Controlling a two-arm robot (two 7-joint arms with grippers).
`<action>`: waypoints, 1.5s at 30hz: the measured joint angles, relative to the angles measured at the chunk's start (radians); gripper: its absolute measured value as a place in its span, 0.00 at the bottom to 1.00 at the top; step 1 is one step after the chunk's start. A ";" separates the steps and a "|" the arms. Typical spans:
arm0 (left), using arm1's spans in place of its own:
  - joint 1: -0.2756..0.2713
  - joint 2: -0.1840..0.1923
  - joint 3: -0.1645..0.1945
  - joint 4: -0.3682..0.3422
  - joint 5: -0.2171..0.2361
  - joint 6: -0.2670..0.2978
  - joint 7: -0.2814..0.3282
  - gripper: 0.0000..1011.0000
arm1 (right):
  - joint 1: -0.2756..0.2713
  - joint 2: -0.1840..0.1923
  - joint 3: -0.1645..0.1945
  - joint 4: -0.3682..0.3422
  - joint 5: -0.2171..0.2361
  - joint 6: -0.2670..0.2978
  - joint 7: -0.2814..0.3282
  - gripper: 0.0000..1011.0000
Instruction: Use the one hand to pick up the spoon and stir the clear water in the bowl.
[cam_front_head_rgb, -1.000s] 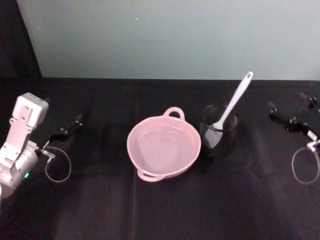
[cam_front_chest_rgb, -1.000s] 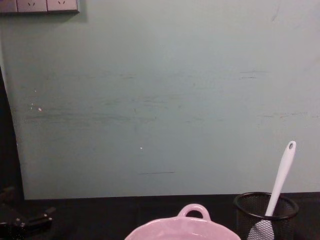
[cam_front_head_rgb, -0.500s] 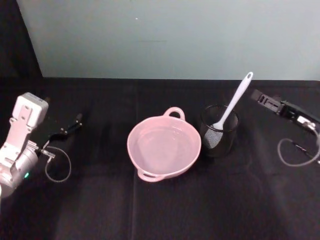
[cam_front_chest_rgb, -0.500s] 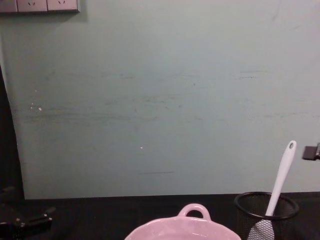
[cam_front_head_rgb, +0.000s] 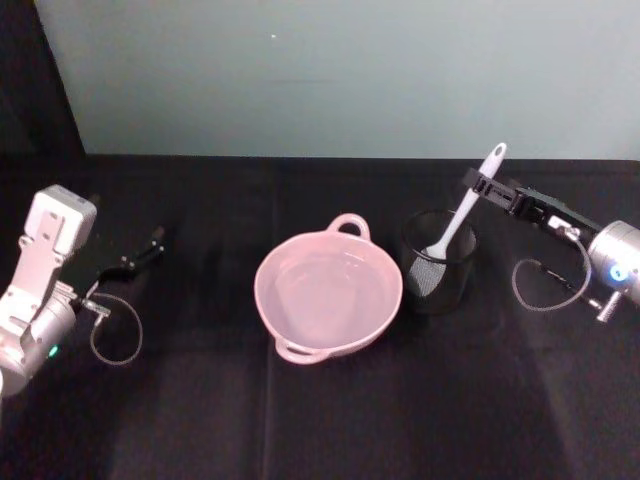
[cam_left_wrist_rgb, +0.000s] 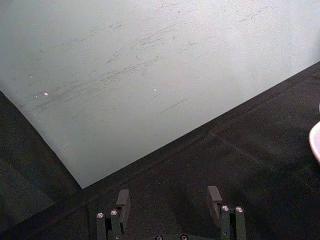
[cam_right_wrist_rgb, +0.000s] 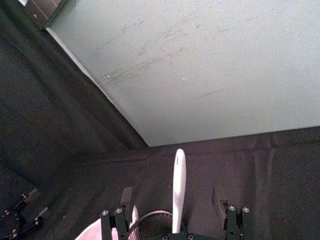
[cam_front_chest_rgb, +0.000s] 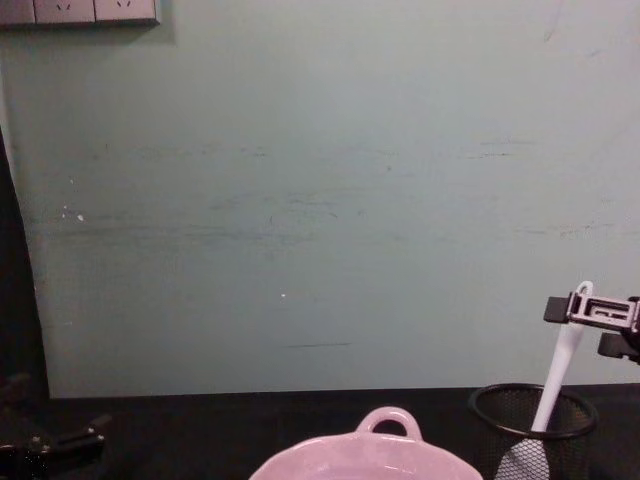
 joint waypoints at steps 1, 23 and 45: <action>0.000 0.000 0.000 0.000 0.000 0.000 0.000 1.00 | 0.005 -0.001 -0.004 0.005 -0.003 -0.007 0.003 0.99; 0.000 0.000 0.000 0.000 0.000 0.000 0.000 1.00 | 0.046 -0.012 -0.045 0.059 -0.018 -0.052 0.023 0.93; 0.000 0.000 0.000 0.000 0.000 0.000 0.000 1.00 | 0.043 -0.011 -0.043 0.054 -0.019 -0.053 0.021 0.27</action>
